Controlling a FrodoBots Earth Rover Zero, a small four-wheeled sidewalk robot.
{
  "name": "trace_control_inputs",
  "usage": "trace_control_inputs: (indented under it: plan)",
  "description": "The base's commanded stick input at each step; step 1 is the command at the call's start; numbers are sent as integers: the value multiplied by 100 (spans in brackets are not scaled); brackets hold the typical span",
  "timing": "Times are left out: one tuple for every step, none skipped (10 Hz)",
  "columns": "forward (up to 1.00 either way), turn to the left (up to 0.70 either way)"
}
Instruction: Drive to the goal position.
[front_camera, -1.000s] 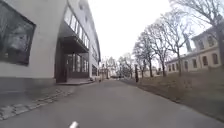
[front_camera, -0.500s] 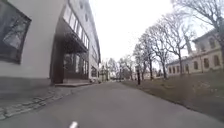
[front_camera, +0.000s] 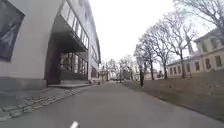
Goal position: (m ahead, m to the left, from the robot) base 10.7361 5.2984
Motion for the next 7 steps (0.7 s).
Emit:
trace_control_inputs:
  plan:
    - [100,0]
    - [100,0]
    - [100,0]
    - [100,0]
    - [100,0]
    - [100,0]
    - [100,0]
